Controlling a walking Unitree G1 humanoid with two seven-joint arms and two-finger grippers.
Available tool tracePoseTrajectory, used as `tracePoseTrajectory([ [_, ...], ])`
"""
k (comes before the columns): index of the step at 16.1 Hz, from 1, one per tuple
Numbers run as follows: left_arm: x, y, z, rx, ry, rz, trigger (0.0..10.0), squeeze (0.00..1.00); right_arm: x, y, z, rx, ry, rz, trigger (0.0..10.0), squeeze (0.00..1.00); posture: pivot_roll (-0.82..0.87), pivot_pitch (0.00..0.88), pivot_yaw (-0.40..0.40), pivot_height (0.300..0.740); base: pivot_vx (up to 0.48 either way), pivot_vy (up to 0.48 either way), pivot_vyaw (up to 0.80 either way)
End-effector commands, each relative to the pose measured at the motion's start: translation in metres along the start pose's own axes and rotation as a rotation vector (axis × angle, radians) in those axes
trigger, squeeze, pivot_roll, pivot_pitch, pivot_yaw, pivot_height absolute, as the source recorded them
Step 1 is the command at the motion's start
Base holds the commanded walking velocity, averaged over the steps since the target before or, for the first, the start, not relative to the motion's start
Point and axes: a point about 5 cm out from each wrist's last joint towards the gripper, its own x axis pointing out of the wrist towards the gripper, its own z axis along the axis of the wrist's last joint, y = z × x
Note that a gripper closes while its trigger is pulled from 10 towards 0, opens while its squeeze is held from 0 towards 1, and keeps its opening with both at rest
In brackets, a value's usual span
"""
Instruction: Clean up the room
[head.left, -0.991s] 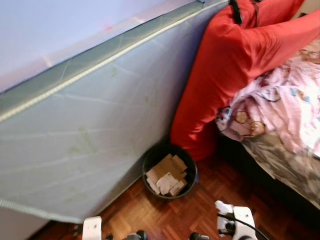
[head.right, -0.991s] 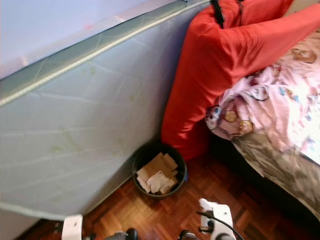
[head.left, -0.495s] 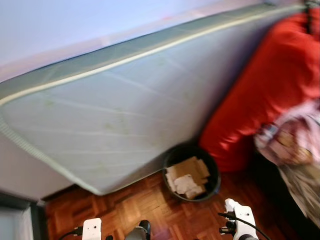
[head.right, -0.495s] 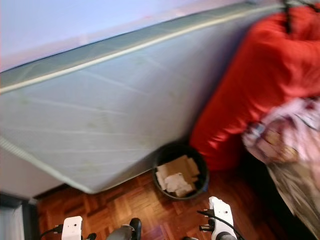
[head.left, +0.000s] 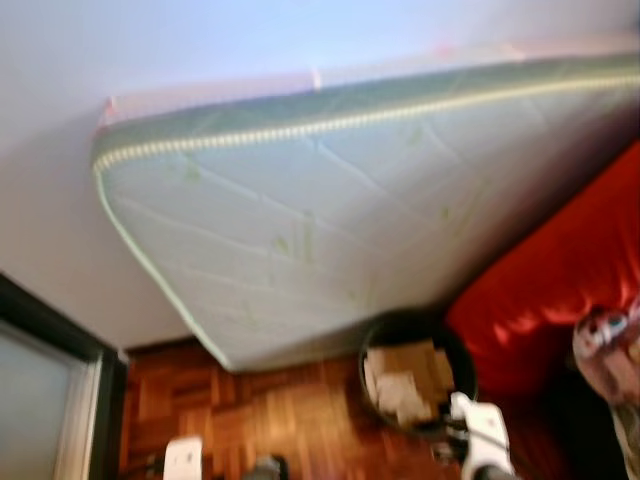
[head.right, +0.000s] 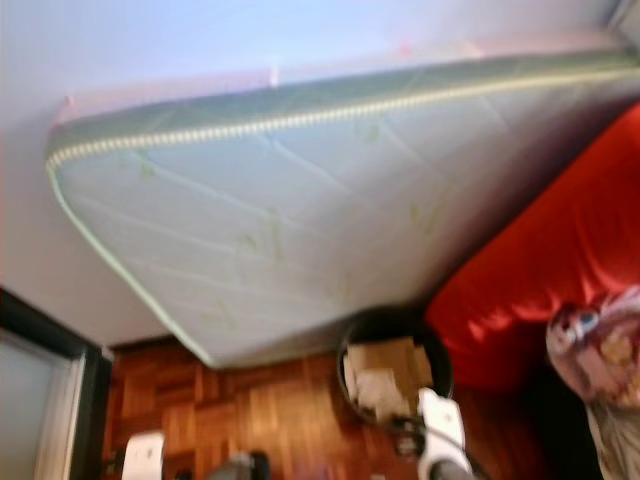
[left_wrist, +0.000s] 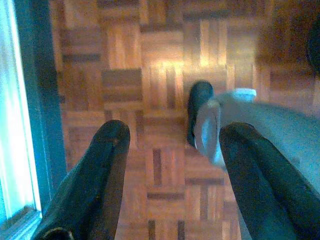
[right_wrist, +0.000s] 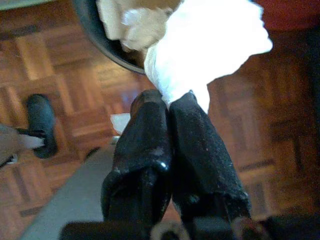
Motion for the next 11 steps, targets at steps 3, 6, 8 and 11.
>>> tracePoseTrajectory([
  [3, -0.0023, 0.0016, -0.0095, -0.018, 0.036, 0.004, 10.0, 0.0, -0.0045, -0.0061, -0.0159, 0.026, 0.047, -0.025, 10.0, 0.0, -0.04, 0.213, -0.011, 0.74, 0.0, 0.0, 0.0],
  [6, -0.002, 0.0013, -0.0081, -0.02, 0.029, 0.001, 10.0, 0.0, -0.0045, -0.006, -0.0155, 0.023, 0.043, -0.026, 10.0, 0.0, -0.04, 0.215, -0.011, 0.74, 0.182, 0.0, 0.0],
  [8, -0.0022, 0.0008, -0.0084, -0.019, 0.026, -0.001, 10.0, 0.0, -0.0046, -0.0062, -0.0159, 0.025, 0.043, -0.03, 10.0, 0.0, -0.04, 0.215, -0.01, 0.74, 0.324, 0.0, 0.0],
  [11, -0.0022, -0.0006, -0.0083, -0.017, 0.023, -0.004, 10.0, 0.0, -0.0046, -0.0064, -0.0158, 0.023, 0.044, -0.031, 10.0, 0.0, -0.04, 0.216, -0.012, 0.74, 0.341, 0.0, 0.0],
])
